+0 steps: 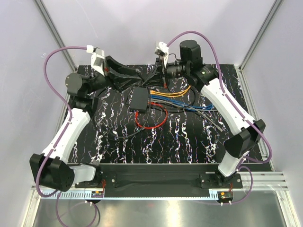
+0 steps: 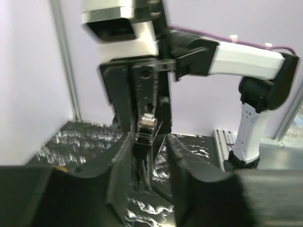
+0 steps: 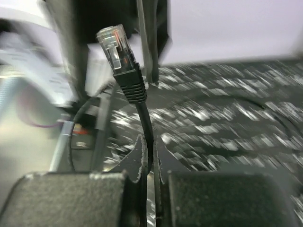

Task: Insert the plug into the switch port

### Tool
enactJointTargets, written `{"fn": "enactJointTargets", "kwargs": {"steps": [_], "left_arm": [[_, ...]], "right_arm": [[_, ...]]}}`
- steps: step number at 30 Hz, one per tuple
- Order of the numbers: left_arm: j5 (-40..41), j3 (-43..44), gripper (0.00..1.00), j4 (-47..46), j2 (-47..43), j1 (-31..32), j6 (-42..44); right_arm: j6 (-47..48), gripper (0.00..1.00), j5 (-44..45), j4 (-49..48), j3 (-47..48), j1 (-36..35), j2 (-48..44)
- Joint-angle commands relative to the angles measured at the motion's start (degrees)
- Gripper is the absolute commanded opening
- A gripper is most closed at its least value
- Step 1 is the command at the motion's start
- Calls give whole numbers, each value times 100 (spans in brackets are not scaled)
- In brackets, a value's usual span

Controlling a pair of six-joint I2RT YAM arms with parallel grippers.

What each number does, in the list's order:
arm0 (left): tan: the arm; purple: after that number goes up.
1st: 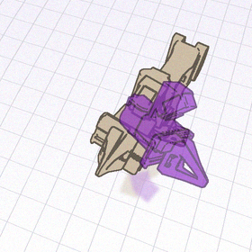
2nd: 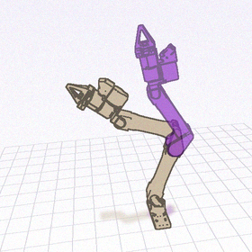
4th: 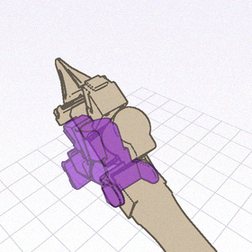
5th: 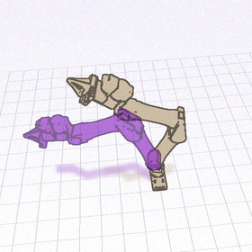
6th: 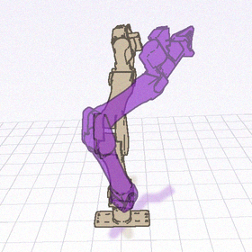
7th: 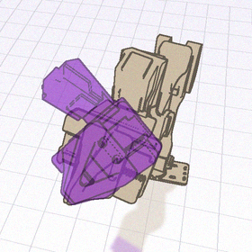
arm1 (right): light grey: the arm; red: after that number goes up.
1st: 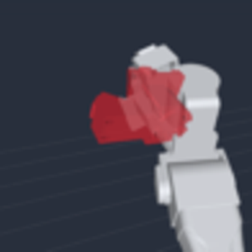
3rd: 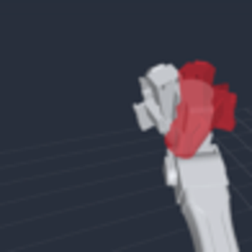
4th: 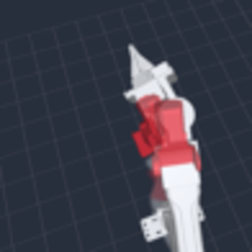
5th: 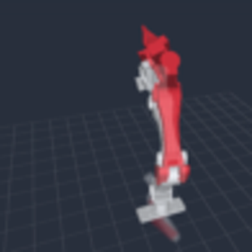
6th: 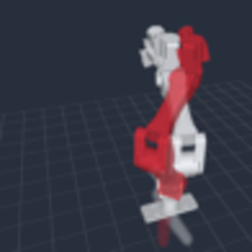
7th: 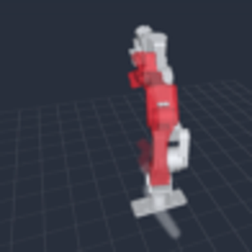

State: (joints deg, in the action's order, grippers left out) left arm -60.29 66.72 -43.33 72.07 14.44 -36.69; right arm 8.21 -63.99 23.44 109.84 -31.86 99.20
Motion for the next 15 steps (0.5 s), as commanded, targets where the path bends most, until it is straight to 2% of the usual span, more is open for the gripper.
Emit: {"fn": "enactJointTargets", "kwargs": {"steps": [1,4,6,11,15], "left_arm": [[378,43,49,1307,-281,-467,-444],[264,-10,61,2010,-395,-854,-761],[167,86,63,2949,-457,-881,-411],[527,262,60,4478,-178,-794,-172],[606,526,55,5141,236,-600,-198]], "right_arm": [[1294,0,1699,1065,39,-22,-225],[1700,0,2641,1329,-260,-22,-410],[1815,0,2969,1557,-314,-22,-445],[2307,0,3796,1839,-455,-206,-541],[2615,0,4113,1971,-631,-391,-577]]}}
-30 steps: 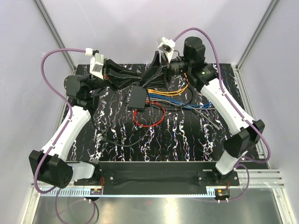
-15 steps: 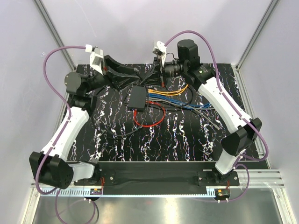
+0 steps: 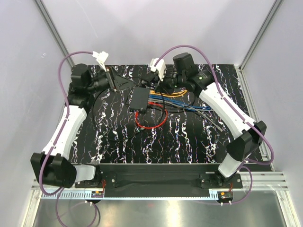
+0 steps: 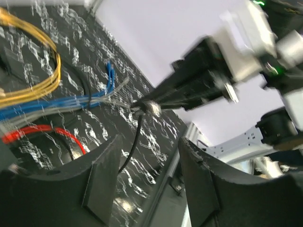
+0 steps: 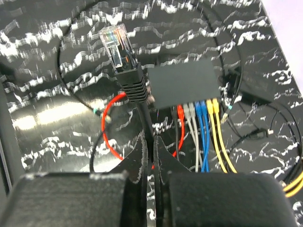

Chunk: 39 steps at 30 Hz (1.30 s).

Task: Insert the plug into the switch port

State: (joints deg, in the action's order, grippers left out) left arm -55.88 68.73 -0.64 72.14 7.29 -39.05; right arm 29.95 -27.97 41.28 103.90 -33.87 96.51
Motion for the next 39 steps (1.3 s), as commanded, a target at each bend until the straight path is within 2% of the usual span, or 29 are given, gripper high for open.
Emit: {"fn": "enactJointTargets", "kwargs": {"steps": [1,11,13,16,22,25,29,30,31,33,34,35,37,39], "left_arm": [[174,247,56,847,257,150,-145],[103,26,53,83,353,528,-305],[34,18,48,-40,380,554,-314],[24,27,43,29,459,624,-227],[77,53,40,249,591,791,-85],[94,35,34,232,661,844,-103],[103,-70,12,144,696,853,-226],[112,-114,1,100,705,853,-261],[121,-158,0,-48,705,853,-400],[86,-368,0,-312,714,853,-655],[103,-439,0,-583,723,853,-953],[121,-518,0,-690,731,853,-1077],[208,-738,0,-1032,740,871,-1463],[270,-808,0,-1104,775,879,-1649]], "right_arm": [[450,0,546,249,-27,-217,-291],[503,0,406,732,78,-349,-194],[503,0,371,768,78,-349,-176],[485,0,336,750,52,-357,-185],[485,0,318,759,34,-357,-203],[485,0,318,759,8,-357,-220],[459,0,292,715,-106,-366,-299],[459,12,300,689,-202,-357,-325],[476,25,309,637,-238,-357,-352],[450,41,344,522,-378,-366,-431],[424,65,353,330,-422,-366,-518],[397,71,362,233,-475,-366,-563],[353,72,327,-56,-563,-357,-677],[396,67,214,-164,-616,-357,-704]]}}
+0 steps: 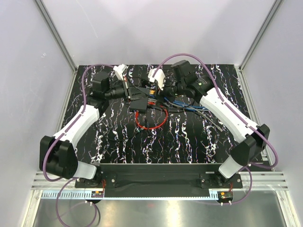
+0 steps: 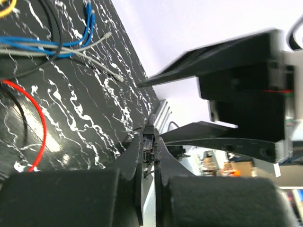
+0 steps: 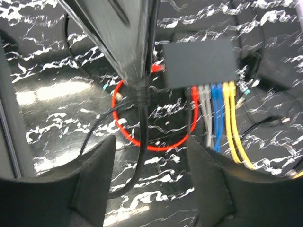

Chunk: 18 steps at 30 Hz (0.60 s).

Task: Insert the plug into the switch port

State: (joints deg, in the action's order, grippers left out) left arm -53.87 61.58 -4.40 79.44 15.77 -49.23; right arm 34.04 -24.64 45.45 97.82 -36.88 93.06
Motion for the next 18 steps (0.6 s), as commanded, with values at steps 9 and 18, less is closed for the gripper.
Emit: {"fn": "enactJointTargets", "kwargs": {"steps": [9,18], "left_arm": [[289,-23,0,-403,133,93,-1167],[298,-85,0,-307,54,234,-1080]], "right_arm": [[594,41,-436,-862,-395,-56,-367],[472,41,-339,-1161,-299,-56,-218]]}}
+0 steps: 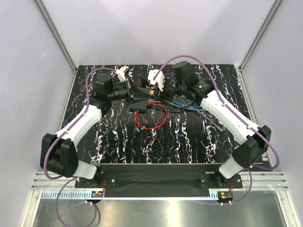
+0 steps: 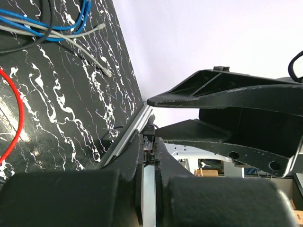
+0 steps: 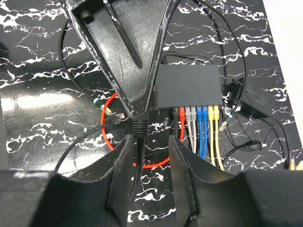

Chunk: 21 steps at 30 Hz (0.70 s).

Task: Insert the plug into the switch port

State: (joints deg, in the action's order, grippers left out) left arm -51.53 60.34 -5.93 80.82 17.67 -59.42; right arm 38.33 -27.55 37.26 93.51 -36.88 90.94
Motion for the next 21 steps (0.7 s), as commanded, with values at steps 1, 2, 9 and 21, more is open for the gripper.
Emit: {"fn": "enactJointTargets", "kwargs": {"steps": [1,2,9,21], "left_arm": [[73,31,0,-154,-84,52,-61],[73,31,0,-162,-84,61,-70],[29,22,0,-268,-66,78,-114],[-6,40,0,-452,22,105,-254]], "right_arm": [[52,41,-57,-316,158,-64,3],[70,41,-92,-289,210,-56,29],[289,38,-172,-96,132,-65,47],[395,29,-40,-87,-53,-65,-41]]}}
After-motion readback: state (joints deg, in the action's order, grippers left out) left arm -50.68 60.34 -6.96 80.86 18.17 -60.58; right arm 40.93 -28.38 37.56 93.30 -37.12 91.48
